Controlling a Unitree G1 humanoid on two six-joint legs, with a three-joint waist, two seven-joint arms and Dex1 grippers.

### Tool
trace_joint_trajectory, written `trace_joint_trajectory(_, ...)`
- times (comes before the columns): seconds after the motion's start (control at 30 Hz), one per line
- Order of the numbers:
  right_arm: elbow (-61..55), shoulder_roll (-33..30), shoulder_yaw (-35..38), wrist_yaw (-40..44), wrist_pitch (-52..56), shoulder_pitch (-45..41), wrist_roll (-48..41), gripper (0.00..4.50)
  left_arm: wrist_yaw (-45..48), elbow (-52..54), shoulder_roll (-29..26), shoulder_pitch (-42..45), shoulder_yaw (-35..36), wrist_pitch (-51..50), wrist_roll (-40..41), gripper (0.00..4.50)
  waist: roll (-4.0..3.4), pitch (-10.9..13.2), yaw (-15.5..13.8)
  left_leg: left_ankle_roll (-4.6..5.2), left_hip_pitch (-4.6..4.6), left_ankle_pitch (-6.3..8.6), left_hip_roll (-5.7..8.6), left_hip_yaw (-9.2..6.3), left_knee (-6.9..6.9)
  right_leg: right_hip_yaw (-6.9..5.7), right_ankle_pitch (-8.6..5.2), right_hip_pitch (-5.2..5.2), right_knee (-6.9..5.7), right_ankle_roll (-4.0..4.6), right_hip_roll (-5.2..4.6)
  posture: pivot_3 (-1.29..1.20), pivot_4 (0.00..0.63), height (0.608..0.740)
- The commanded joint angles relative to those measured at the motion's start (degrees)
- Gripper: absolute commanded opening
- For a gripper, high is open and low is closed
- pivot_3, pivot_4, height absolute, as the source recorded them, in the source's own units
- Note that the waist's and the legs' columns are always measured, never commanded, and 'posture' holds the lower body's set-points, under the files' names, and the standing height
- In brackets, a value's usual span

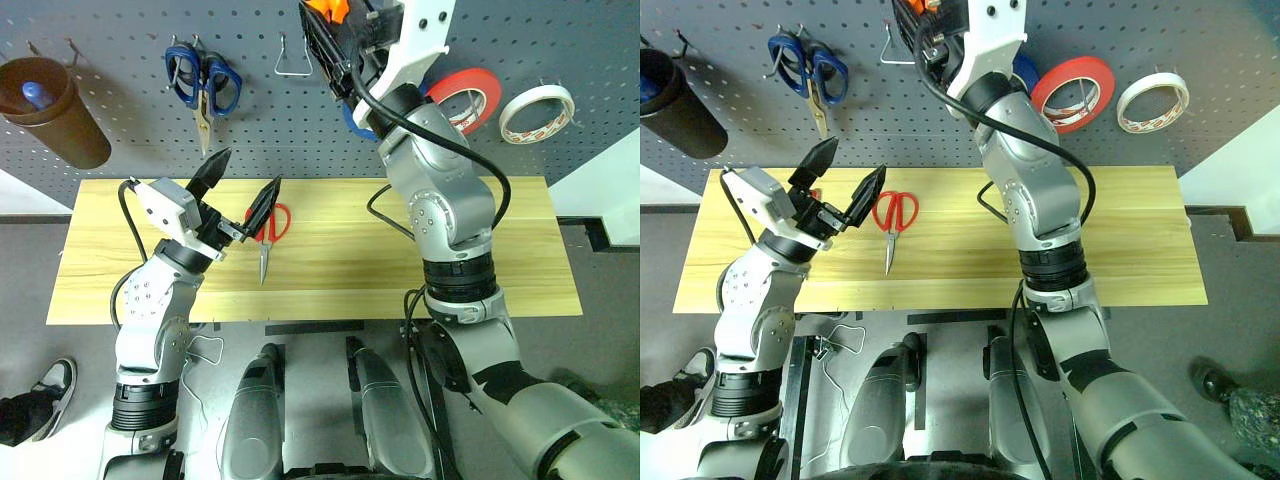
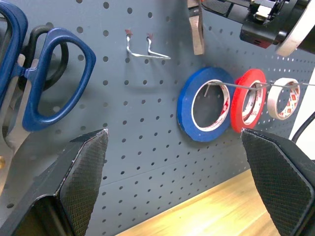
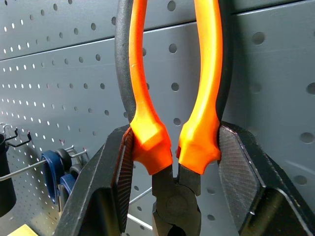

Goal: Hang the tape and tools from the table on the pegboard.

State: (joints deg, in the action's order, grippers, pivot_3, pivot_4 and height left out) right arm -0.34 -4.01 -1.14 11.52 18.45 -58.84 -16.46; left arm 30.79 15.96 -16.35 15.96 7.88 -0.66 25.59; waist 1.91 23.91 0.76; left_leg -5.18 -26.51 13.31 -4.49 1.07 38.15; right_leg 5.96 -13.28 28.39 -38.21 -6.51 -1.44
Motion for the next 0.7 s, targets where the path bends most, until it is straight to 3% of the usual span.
trace_joint_trajectory(0.03,-3.2,-0.2,1.6,0.4,-2.0,-1.8,-0.3,2.1,-0.2,2.3,0.1,-1.1,0.3,1.6,0.0,4.5,0.0,0.0,0.0,0.0,0.0,0.0,0.0,0.0,0.0,0.0,0.0,0.0,0.0,0.0,0.0,0.07,0.344,0.721)
trace_joint_trajectory(0.7,-8.2,-1.5,3.6,1.1,-1.9,1.1,-0.8,2.1,-3.6,6.5,0.9,-1.8,-0.8,0.6,-0.3,4.5,0.0,0.0,-0.1,0.0,0.0,-0.01,0.0,0.0,-0.01,0.0,0.01,0.0,0.0,0.0,0.0,0.1,0.352,0.721)
